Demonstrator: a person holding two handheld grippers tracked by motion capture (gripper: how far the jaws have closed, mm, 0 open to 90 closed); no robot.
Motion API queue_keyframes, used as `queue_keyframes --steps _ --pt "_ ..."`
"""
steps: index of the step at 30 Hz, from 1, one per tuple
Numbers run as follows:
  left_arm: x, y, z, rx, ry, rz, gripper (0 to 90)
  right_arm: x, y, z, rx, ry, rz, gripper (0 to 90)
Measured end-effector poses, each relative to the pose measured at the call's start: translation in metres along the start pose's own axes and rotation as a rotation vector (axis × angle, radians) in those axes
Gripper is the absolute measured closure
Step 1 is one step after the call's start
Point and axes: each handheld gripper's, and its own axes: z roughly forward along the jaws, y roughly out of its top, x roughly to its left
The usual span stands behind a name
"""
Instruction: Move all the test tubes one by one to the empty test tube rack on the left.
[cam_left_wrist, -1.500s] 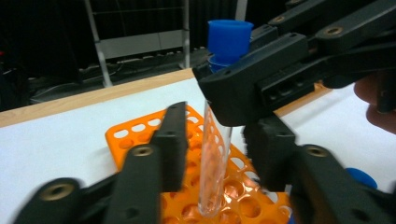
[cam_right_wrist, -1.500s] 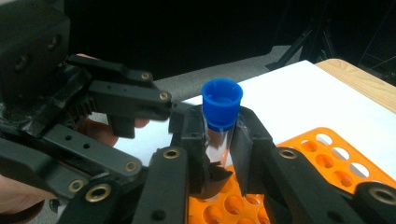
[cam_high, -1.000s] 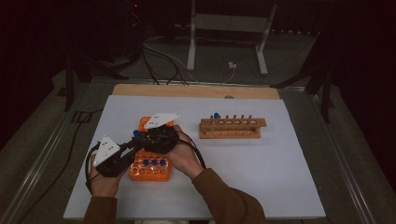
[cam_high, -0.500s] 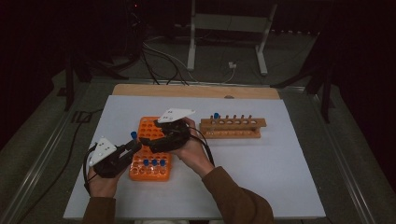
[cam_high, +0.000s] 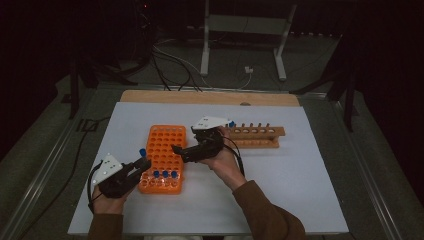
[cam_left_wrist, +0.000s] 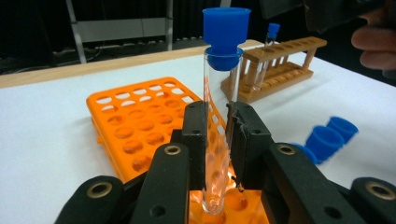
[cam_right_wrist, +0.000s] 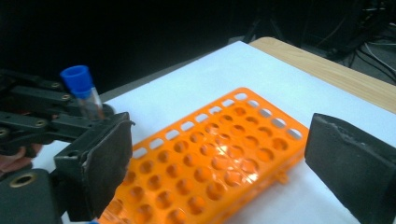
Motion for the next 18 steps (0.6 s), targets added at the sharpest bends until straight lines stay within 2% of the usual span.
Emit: queue_keyframes --steps 10,13,18 --pt "-0.004 -0.008 -0.003 -0.002 -0.015 0.000 78.2 -0.017 -0.012 -0.020 -0.003 -0.041 0.020 6.5" --pt "-0.005 -0.012 -0.003 0.010 -0.018 -0.006 78.2 -0.021 -0.015 -0.024 -0.007 -0.050 0.024 6.7" --pt "-0.010 -0.017 -0.002 0.037 -0.029 0.007 78.1 -0.025 -0.019 -0.030 -0.009 -0.060 0.026 6.9"
